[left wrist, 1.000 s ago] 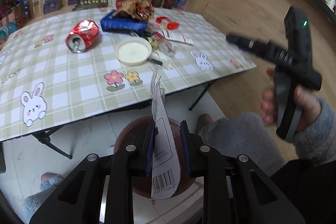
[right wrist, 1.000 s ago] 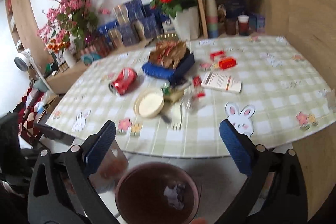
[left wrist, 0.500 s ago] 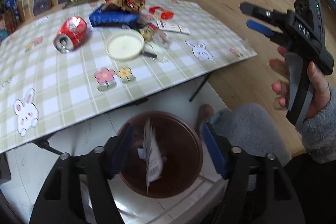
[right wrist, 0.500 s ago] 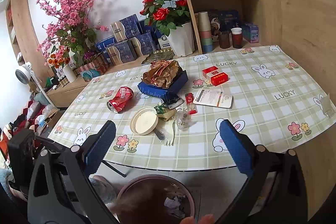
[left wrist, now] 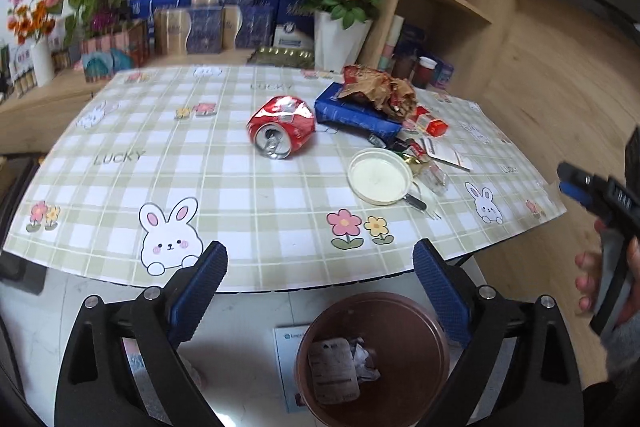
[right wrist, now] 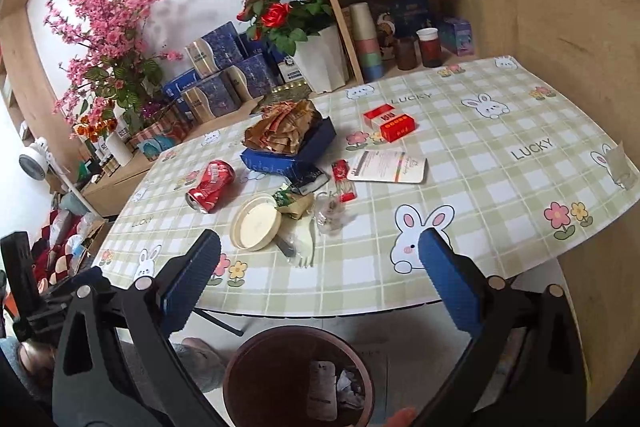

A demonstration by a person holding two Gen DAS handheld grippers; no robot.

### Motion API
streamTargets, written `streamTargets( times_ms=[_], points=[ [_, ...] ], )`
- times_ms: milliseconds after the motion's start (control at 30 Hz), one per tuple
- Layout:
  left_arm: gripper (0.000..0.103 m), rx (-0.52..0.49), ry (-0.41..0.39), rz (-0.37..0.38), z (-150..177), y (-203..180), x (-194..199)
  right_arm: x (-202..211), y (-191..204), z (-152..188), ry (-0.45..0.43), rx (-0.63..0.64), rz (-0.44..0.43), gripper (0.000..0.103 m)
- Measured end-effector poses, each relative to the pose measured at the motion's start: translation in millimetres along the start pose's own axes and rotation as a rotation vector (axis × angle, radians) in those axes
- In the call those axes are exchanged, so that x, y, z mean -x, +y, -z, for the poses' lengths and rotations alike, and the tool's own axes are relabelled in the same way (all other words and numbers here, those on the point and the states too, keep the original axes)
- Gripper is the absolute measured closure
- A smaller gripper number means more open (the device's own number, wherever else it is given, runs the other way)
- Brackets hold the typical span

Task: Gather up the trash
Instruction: 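Lower the white plastic bag into the brown bin and open the left tool, then grasp the white round lid on the table with the left tool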

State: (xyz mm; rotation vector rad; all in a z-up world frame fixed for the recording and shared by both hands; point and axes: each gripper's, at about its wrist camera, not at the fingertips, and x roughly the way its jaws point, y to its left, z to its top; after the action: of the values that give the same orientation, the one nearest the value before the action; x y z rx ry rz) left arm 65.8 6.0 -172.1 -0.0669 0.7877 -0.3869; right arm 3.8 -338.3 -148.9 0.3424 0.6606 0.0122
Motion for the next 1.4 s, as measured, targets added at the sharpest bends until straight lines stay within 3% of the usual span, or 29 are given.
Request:
streamTargets(
  times_ms=[67,167,467,600,733,1100,1267,1400],
  points=[
    [0.011,0.01,0.008,-0.007,-4.4,3.1,-2.5,-3.3,-2.0,0.3,0.007,0.003,0.032,0.005],
    [0.011,-0.012,0.004,-0.015,-9.3,1.9,-6.9,-9.7,-8.1,1.4,0.03,-0.015,0.011,0.005],
    [0.007,-0.118,0.027,0.05,-18.4,-33.0,-42.7,-27.1,-15.1,2.6,0.067,0.0,0.022,0.006],
    [0.006,-0.194,0.049,0.11,-28.4,-56.9,-76.6,-35.5,-20.1,-0.3,0.079,0.009,0.038,0.006],
    [0.006,-0.236,0.097,0.123,-34.9,-76.5,-117.3,-43.1,-25.5,-4.6,0.085,0.011,0.053,0.006],
    [0.006,-0.251,0.208,0.116,-48.2,-79.1,-195.7,-61.2,-36.0,-7.7,0.108,0.032,0.057,0.006],
    [0.006,-0.211,0.227,0.138,-51.3,-72.4,-213.0,-68.2,-35.2,-8.2,0.121,0.051,0.051,0.006],
    [0.006,-0.242,0.241,0.108,-50.5,-75.5,-223.6,-72.7,-36.5,-9.4,0.134,0.02,0.022,0.006]
  ],
)
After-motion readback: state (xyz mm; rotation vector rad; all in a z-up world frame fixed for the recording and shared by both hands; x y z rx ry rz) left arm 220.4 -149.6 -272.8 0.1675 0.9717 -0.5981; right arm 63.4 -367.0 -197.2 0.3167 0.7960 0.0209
